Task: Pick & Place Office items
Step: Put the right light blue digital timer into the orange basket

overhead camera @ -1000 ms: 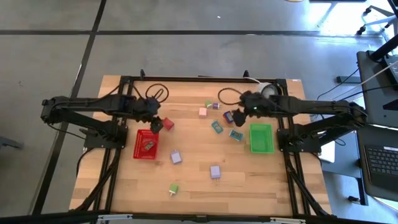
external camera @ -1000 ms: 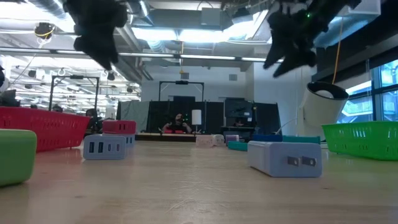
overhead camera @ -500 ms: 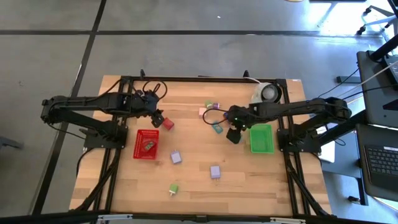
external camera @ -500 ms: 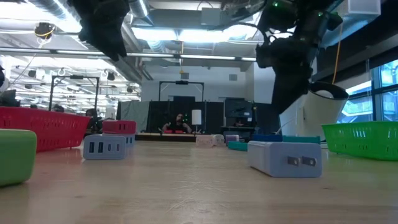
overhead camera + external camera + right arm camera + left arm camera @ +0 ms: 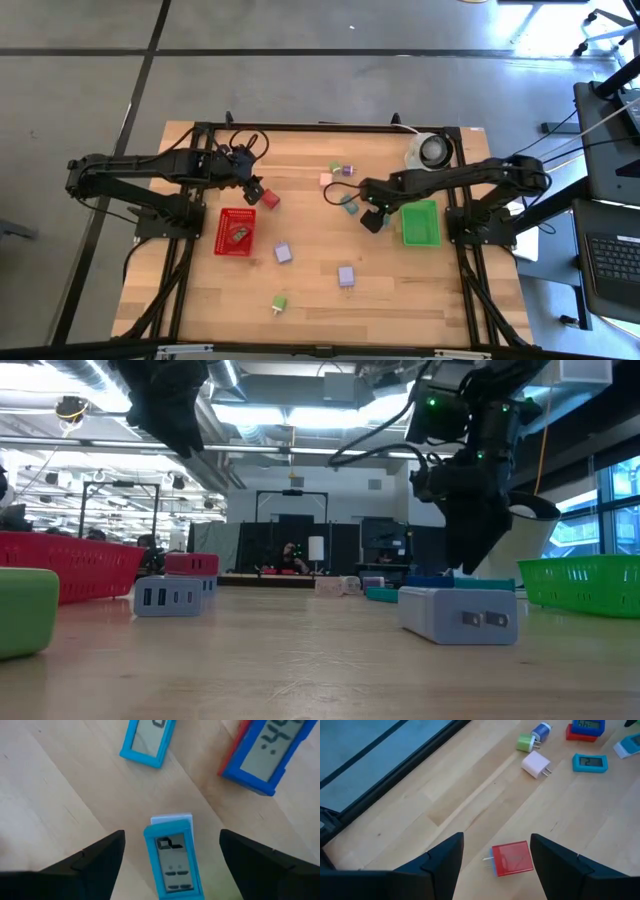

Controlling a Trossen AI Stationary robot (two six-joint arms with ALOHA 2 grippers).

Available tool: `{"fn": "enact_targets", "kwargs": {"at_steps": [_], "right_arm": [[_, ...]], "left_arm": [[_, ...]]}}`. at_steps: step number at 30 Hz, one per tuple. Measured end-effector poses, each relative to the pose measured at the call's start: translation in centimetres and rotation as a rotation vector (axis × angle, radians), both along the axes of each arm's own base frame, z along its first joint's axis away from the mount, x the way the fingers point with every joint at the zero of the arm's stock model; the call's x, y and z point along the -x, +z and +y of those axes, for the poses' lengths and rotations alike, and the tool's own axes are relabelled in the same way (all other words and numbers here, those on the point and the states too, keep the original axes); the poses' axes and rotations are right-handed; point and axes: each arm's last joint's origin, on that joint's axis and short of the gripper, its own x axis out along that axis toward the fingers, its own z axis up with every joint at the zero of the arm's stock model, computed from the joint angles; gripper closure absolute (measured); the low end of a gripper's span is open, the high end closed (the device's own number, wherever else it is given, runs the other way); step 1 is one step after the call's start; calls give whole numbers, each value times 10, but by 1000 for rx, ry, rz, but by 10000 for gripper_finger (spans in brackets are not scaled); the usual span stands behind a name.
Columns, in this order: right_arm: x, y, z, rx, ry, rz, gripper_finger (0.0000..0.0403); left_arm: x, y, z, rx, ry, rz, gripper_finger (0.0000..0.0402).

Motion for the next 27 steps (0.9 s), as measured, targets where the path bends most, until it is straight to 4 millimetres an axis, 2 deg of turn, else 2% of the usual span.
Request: {"fn": "enact_targets", "kwargs": {"at_steps": [15, 27], "right_arm": [[-5, -23, 0, -14, 88, 92, 102], [-5, -22, 0, -15, 84, 92, 183]], "left_arm": [[0, 0, 0, -1, 1, 0, 177], [0, 0, 1, -29, 20, 3, 178]]}}
